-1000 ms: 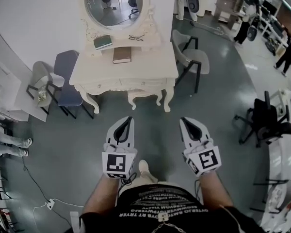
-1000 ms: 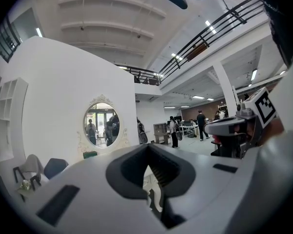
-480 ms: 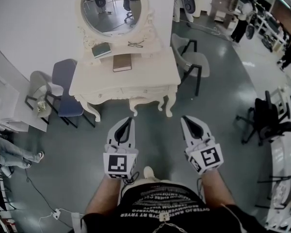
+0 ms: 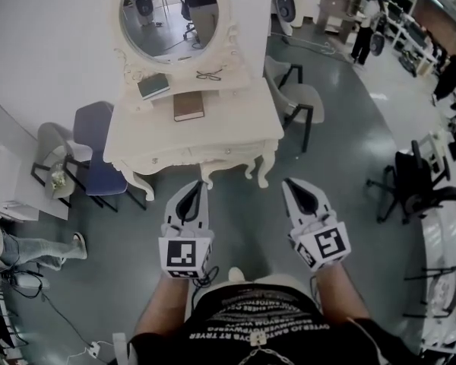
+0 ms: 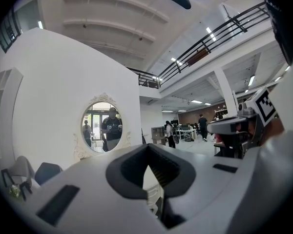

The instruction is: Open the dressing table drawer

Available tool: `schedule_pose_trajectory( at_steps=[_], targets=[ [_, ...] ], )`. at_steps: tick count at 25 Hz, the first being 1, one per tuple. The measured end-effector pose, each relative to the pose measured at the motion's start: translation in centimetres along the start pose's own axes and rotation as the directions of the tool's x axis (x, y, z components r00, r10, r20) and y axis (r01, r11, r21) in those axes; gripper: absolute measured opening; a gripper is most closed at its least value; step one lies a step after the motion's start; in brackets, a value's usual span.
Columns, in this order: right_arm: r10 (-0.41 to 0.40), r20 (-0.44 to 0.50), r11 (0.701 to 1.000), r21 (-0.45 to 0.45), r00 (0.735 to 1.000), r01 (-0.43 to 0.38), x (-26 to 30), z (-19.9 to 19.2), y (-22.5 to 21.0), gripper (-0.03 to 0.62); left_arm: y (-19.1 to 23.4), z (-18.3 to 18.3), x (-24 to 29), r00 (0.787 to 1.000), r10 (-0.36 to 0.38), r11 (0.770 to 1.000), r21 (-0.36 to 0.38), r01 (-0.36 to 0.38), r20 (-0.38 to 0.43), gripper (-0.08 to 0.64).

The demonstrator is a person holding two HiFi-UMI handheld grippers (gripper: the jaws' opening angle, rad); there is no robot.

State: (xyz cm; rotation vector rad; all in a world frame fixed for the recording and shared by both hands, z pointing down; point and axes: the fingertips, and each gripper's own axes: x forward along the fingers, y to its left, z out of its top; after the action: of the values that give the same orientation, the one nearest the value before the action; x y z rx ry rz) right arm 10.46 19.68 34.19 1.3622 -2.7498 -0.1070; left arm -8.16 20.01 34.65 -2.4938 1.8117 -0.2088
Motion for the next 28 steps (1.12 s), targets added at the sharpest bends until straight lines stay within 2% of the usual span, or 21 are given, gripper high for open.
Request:
schedule_pose_trajectory(
  at_steps=[5, 11, 18, 28],
  targets=[
    [-0.034, -0.015, 0.999, -0.004, 0.999, 0.034, 0.8, 0.0, -0.1, -0.008, 0.7, -0.4, 0.6, 1.0, -0.017, 1.0, -0.005, 0.017, 0.001, 0.002],
    [-0.047, -0.049, 0.999, -0.002, 0.998, 0.047, 1.5, -0.6, 0.4, -0.008, 1.6, -1.0, 0.9, 1.0, -0.018, 0.999, -0.038, 0.018, 0.0, 0.002],
    [-0.046, -0.043, 0.999, -0.023, 0.998, 0.045, 2.3, -0.1, 0.0, -0.008, 2.2, -1.1, 1.3, 1.0, -0.006, 0.999, -0.054, 0.006, 0.001, 0.002],
    [-0.011, -0.058, 1.0, -0.006, 0.998, 0.01, 4.9, -1.0, -2.4, -0.008, 2.0, -1.0, 4.6, 1.0, 0.009, 1.0, -0.019, -0.009, -0.024, 0.002]
  ],
)
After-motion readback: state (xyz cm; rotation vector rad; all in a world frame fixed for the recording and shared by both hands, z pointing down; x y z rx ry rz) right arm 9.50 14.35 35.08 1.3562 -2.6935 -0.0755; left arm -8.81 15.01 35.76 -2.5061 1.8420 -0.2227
